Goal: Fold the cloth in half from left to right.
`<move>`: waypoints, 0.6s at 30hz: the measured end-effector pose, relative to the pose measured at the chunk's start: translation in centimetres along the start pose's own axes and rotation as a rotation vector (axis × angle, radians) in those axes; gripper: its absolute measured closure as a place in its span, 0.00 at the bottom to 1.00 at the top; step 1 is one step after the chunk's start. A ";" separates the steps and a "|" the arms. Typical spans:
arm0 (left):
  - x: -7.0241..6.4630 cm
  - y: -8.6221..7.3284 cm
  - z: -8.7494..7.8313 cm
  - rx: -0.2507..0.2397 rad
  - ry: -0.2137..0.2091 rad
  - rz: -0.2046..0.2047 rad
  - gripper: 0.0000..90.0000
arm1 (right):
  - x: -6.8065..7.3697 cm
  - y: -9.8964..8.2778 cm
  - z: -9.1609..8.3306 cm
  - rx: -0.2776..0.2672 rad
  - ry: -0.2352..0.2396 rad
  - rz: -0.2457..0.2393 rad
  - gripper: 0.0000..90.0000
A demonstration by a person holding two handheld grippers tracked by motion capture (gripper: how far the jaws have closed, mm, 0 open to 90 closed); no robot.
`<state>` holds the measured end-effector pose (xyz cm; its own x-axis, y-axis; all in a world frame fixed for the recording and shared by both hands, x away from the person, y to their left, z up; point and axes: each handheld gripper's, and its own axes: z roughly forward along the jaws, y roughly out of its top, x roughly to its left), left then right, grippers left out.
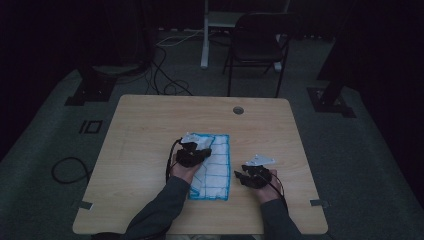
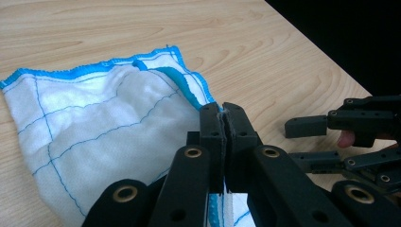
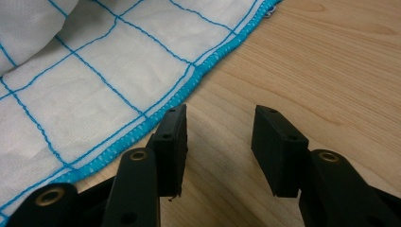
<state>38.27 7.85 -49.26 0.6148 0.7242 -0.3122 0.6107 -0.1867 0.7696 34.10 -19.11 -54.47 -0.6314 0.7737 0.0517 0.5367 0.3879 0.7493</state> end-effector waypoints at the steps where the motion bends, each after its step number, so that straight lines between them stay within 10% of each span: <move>1: 0.0 0.1 0.0 -0.001 -0.001 -0.001 0.98 | 0.0 0.0 0.0 0.000 0.000 -0.001 0.62; 18: -1.5 1.0 1.2 0.011 -0.027 0.016 0.98 | 0.0 0.0 0.0 0.003 -0.001 0.003 0.62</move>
<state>38.54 5.75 -48.71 0.6378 0.7027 -0.3152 0.6061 -0.2055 0.7684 34.13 -19.14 -54.52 -0.6290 0.7755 0.0537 0.5407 0.3868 0.7470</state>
